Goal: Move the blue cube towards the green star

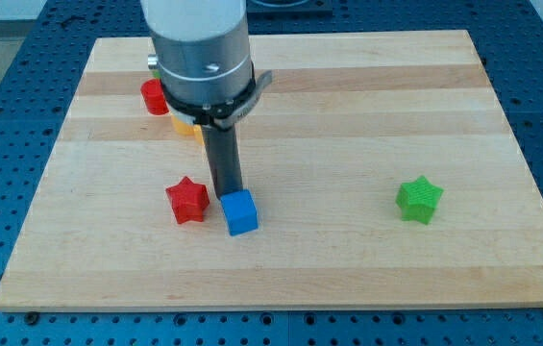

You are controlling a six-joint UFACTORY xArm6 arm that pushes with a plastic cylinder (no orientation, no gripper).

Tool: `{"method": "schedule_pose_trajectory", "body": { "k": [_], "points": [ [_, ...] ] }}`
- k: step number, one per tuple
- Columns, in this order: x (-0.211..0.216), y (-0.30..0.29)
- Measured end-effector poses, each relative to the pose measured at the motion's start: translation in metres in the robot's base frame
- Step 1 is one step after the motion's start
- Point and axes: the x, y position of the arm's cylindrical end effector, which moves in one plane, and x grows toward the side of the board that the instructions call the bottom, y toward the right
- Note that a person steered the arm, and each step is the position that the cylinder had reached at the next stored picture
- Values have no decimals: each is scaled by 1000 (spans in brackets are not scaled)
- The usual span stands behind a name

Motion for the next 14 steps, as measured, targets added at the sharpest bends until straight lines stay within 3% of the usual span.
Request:
{"method": "schedule_pose_trajectory", "body": {
  "k": [3,5,7,14],
  "points": [
    [39,-56],
    [73,-23],
    [55,55],
    [36,-7]
  ]
}}
